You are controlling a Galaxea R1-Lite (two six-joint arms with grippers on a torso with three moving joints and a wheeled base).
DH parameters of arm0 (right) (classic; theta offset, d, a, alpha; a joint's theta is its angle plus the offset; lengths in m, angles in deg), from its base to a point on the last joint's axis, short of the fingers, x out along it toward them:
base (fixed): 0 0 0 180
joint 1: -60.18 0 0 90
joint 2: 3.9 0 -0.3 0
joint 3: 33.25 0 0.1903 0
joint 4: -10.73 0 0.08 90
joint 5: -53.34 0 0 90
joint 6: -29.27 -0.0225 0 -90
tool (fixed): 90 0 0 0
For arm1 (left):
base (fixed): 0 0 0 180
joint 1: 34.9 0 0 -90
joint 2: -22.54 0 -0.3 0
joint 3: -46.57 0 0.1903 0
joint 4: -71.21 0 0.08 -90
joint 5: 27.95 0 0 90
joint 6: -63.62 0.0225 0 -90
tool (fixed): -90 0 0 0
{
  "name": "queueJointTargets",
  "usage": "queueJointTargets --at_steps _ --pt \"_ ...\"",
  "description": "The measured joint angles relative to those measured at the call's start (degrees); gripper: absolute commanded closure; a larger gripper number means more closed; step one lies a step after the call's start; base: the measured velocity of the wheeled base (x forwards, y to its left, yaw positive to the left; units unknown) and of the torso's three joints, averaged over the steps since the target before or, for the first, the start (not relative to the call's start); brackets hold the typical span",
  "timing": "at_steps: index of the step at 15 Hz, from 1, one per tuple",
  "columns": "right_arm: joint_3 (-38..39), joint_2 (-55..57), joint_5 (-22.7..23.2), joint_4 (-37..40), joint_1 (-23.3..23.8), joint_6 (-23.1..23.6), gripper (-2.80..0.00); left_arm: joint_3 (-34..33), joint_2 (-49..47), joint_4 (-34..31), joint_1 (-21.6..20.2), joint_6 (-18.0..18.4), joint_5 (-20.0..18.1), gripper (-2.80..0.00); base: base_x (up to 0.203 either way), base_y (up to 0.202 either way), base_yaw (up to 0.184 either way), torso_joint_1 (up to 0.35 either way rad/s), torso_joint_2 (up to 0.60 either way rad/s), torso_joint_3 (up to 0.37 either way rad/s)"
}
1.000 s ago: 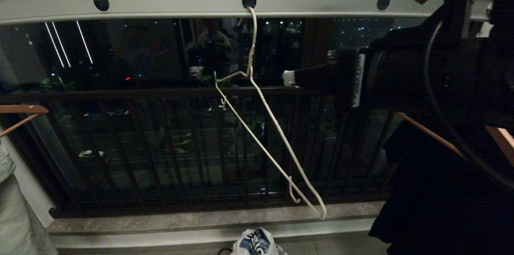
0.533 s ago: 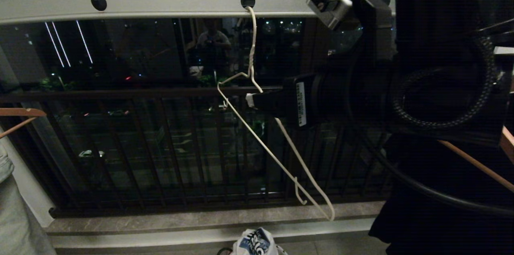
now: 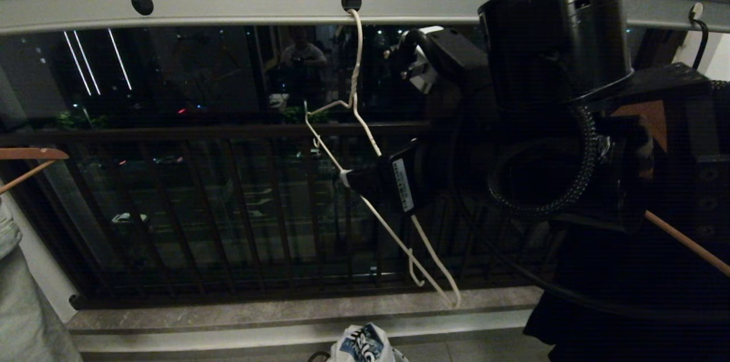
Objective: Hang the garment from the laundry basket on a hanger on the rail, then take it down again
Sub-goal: Pick up the clothes rack on the clothesline
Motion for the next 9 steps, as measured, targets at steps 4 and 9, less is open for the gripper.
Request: queueJointTargets --at_steps 4,9 --pt "-0.3 2.0 0.0 3.0 0.0 1.8 -2.8 0.0 0.0 0.0 0.0 0.0 0.0 0.0 0.0 0.0 0.0 0.0 0.0 0.0" --pt "-0.5 2.9 -0.8 3.9 0.0 5.3 -2.8 0.0 0.0 0.0 0.0 0.0 0.0 0.0 0.0 0.0 0.0 0.0 0.0 0.0"
